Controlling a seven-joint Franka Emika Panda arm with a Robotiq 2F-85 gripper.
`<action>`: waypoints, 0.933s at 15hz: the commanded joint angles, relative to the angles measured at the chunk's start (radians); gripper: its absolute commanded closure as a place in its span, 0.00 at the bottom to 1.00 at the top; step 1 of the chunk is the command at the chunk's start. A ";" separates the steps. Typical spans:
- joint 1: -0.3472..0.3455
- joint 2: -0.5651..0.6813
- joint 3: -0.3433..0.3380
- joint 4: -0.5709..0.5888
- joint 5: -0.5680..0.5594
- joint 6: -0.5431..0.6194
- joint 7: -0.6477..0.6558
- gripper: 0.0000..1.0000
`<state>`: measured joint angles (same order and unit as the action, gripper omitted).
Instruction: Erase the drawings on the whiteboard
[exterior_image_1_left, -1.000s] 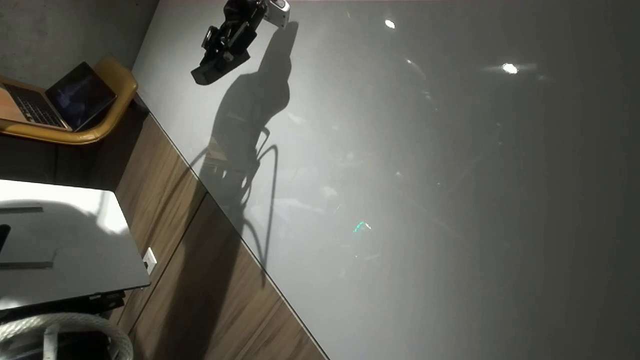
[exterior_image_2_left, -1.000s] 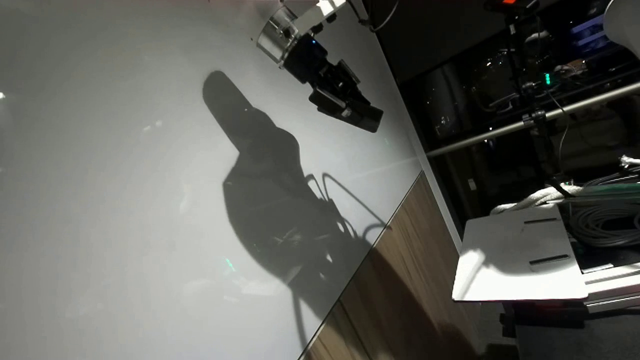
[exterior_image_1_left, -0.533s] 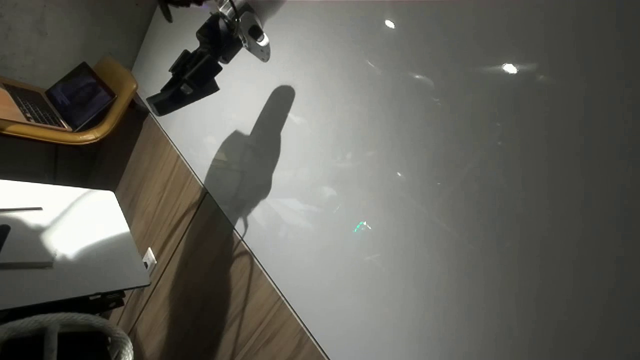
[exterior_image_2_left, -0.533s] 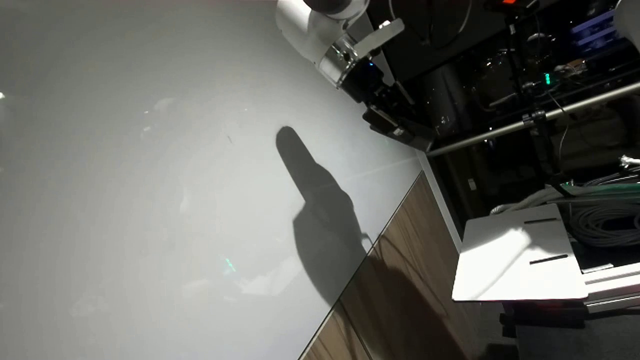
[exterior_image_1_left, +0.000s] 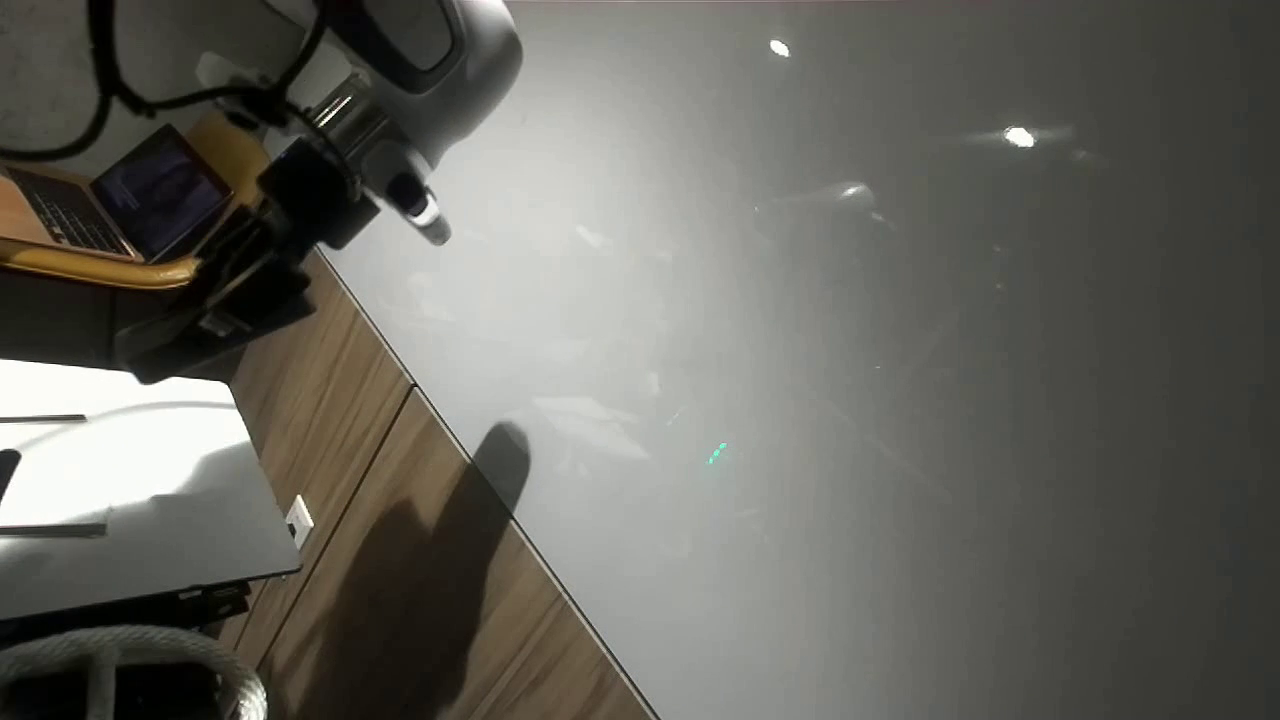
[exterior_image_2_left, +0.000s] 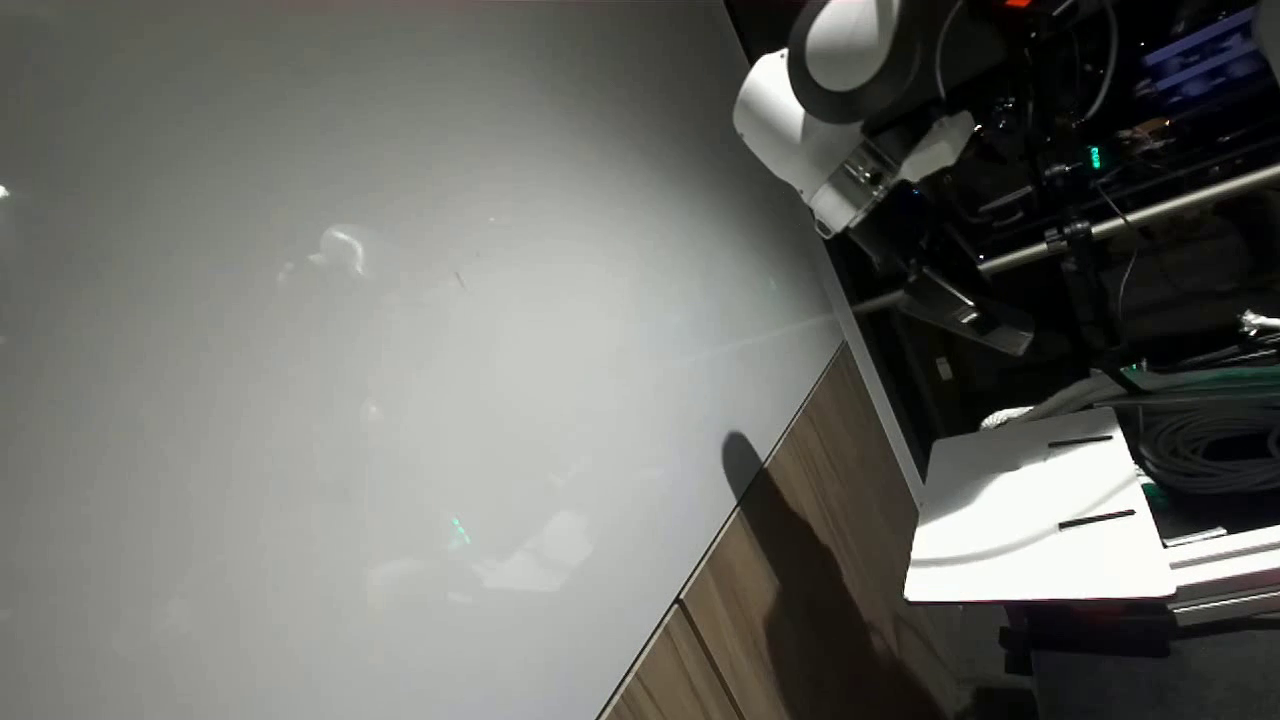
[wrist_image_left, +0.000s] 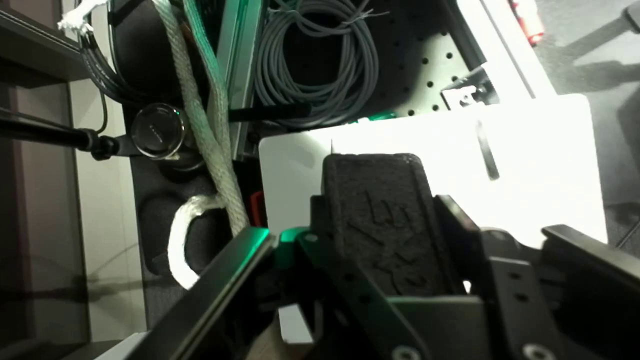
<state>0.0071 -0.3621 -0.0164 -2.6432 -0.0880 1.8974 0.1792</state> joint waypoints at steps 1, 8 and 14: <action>-0.069 -0.118 -0.044 -0.264 -0.105 0.228 -0.138 0.71; -0.058 -0.230 -0.018 -0.123 -0.164 0.246 -0.254 0.71; -0.014 -0.139 -0.021 -0.108 -0.129 0.360 -0.266 0.71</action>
<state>-0.0162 -0.5688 -0.0349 -2.7524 -0.2377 2.1837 -0.0638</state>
